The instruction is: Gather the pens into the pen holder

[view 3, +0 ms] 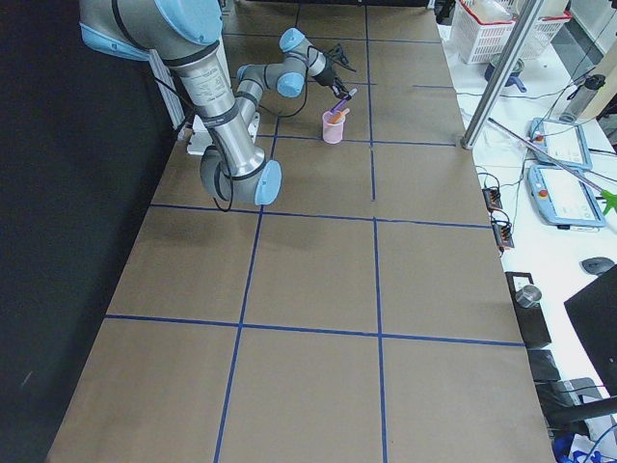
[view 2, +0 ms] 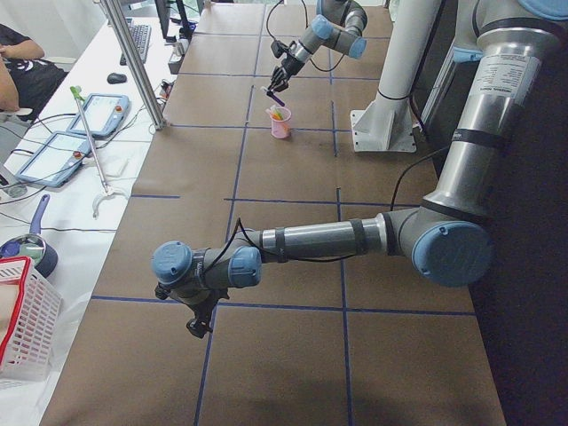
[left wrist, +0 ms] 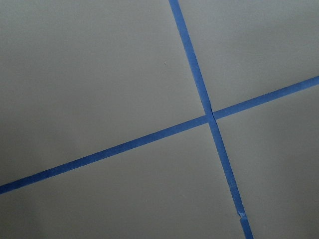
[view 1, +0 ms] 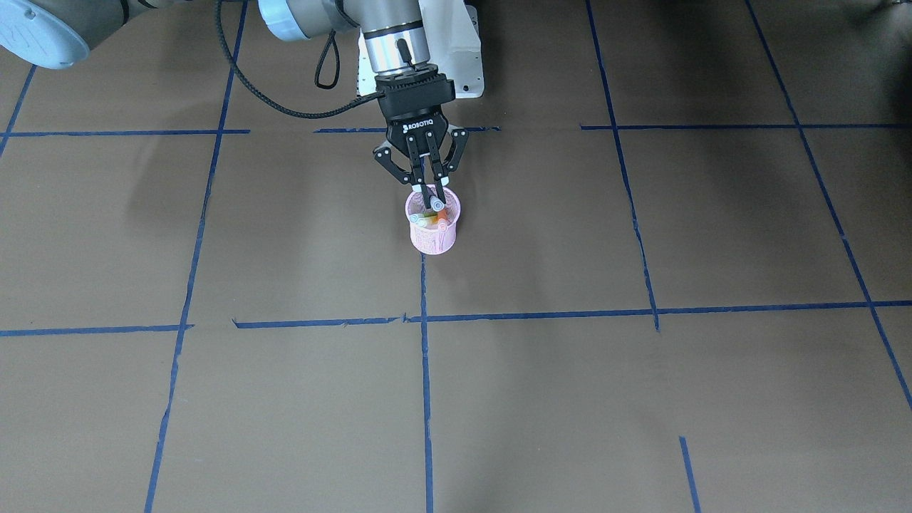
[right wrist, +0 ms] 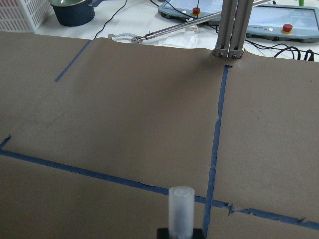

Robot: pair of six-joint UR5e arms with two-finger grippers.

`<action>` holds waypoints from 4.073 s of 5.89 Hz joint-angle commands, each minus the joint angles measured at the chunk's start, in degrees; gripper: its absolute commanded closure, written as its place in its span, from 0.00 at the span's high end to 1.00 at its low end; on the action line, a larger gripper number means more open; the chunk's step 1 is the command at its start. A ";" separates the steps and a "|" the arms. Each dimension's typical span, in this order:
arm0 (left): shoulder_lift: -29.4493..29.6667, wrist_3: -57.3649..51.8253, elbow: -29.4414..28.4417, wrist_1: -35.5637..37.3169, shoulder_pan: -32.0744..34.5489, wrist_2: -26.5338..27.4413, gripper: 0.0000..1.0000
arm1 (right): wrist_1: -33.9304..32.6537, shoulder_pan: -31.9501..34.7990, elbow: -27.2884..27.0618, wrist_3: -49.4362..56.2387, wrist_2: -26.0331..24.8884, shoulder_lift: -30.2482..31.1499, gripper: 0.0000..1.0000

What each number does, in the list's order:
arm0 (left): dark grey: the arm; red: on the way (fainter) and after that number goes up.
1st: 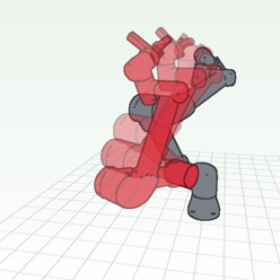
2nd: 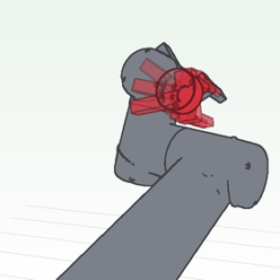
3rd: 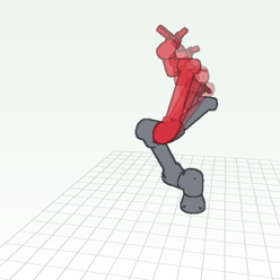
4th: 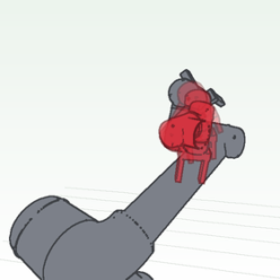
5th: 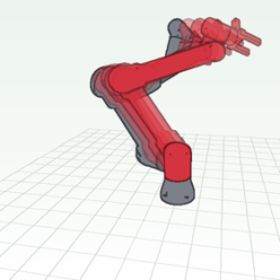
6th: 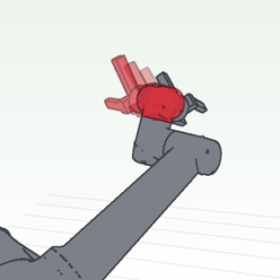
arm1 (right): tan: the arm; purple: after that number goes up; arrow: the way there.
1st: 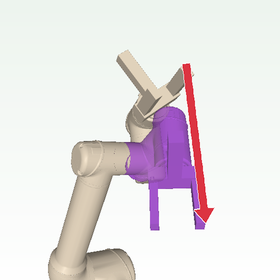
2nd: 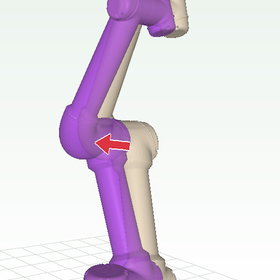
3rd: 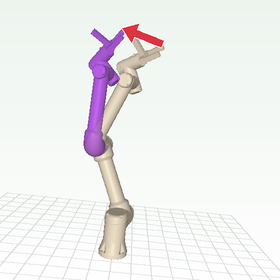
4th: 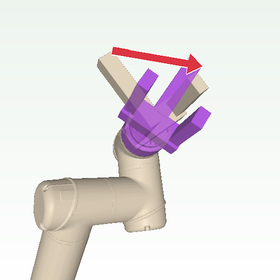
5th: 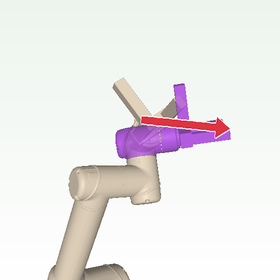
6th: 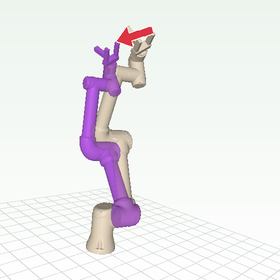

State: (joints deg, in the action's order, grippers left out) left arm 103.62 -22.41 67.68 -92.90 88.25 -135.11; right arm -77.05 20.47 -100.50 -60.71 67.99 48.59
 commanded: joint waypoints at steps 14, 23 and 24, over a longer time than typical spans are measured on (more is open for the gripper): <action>-14.65 4.30 17.46 0.70 0.08 2.75 1.00 | -10.84 30.20 3.01 17.97 46.02 6.16 1.00; -18.46 6.77 21.88 1.32 -0.09 2.75 1.00 | -10.05 67.48 24.75 75.79 69.11 31.18 1.00; -18.46 6.77 21.88 1.32 -0.09 2.75 1.00 | -9.87 69.42 21.44 76.70 70.42 35.22 1.00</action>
State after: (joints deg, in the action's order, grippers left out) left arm 85.16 -15.64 89.57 -91.62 88.16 -132.37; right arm -87.13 87.44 -76.76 13.75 137.22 79.75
